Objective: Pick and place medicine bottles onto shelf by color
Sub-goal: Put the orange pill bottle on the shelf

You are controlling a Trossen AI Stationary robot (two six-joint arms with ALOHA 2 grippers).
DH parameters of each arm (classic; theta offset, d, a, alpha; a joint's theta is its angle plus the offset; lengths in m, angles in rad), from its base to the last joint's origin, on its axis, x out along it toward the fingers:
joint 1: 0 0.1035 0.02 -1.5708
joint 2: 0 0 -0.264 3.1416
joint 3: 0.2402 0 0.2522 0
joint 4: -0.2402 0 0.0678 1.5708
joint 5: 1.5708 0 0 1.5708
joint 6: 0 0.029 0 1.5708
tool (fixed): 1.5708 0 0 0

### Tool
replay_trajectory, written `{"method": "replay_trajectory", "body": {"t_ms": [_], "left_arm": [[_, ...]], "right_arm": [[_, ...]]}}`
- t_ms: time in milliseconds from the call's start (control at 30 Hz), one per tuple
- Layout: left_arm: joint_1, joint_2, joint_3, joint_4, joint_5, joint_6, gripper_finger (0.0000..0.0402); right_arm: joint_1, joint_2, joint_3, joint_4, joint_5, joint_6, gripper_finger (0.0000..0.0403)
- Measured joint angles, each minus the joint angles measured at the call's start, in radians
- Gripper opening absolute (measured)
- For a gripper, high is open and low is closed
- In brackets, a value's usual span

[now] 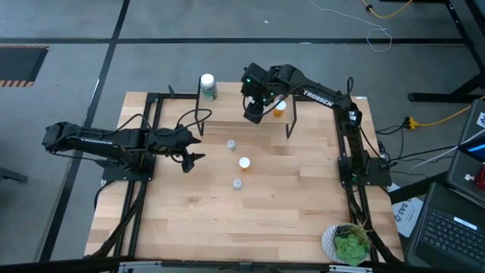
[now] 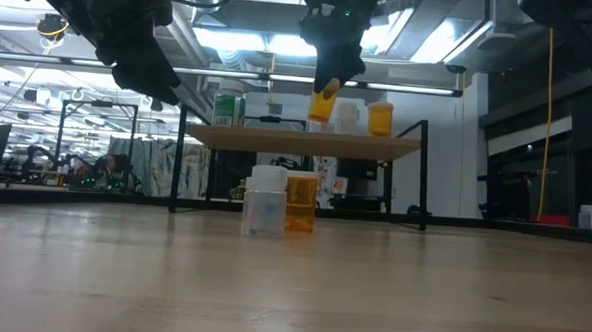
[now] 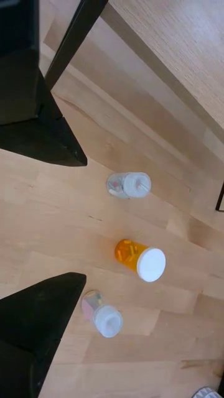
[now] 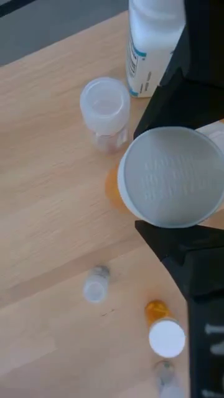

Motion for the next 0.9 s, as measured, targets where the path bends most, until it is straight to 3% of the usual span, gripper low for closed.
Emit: {"method": "replay_trajectory", "body": {"t_ms": [433, 900], "left_arm": [[0.000, 0.000, 0.000, 0.000, 0.000, 0.000, 0.0289], [0.000, 0.000, 0.000, 0.000, 0.000, 0.000, 0.0289]], "right_arm": [[0.009, 0.032, 0.000, -0.014, -0.005, 0.006, 0.0204], [0.009, 0.032, 0.000, -0.023, -0.004, 0.032, 0.0245]]}}
